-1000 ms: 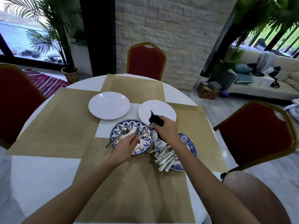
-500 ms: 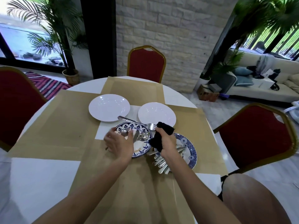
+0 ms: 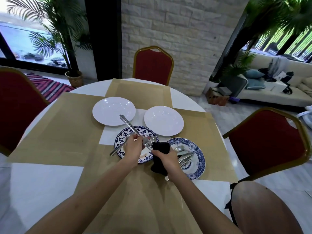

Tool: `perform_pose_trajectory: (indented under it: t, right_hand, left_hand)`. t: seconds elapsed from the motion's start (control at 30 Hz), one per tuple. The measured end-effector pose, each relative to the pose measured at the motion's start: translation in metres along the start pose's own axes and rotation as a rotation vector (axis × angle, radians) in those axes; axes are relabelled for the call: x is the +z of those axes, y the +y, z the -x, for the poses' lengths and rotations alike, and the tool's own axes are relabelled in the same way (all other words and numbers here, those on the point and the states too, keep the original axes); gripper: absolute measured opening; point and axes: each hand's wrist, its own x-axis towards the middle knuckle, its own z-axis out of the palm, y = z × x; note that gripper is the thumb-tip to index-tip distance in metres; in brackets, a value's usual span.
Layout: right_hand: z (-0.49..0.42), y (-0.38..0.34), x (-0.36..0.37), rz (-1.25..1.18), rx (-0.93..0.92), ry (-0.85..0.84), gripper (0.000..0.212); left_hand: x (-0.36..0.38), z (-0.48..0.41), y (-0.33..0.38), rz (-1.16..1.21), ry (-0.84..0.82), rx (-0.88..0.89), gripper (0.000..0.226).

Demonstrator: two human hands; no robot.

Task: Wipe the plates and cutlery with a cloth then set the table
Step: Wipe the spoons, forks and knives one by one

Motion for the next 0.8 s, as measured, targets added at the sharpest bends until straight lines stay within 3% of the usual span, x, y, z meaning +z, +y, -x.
perform_pose_trajectory:
  t: [0.1,0.23,0.33,0.47,0.63,0.73,0.8]
  right_hand:
    - [-0.007,-0.002,-0.014,0.09,-0.013,-0.025,0.03]
    - [-0.023,-0.016,-0.03,0.156,-0.075,0.072,0.019]
    - [-0.027,-0.033,-0.033,0.275,-0.226,0.14,0.023]
    - [-0.03,-0.044,-0.026,0.459,-0.461,0.094,0.03]
    - [-0.033,-0.025,-0.018,0.831,-0.713,-0.019,0.031]
    - [-0.036,-0.023,-0.02,0.866,-0.76,0.072,0.028]
    - [-0.043,-0.031,-0.029,0.869,-0.695,0.201,0.028]
  left_hand:
    - [-0.004,0.0,0.006,-0.012,-0.024,0.014,0.013]
    - [-0.013,0.005,0.009,-0.212,-0.169,0.055,0.017]
    - [-0.014,0.002,0.004,-0.329,-0.276,0.072,0.021]
    - [-0.01,0.008,0.003,-0.47,-0.372,0.098,0.02]
    - [-0.007,0.01,-0.002,-0.506,-0.335,0.159,0.019]
    - [-0.011,0.013,-0.005,-0.516,-0.309,0.19,0.018]
    - [-0.014,0.015,-0.005,-0.518,-0.303,0.199,0.015]
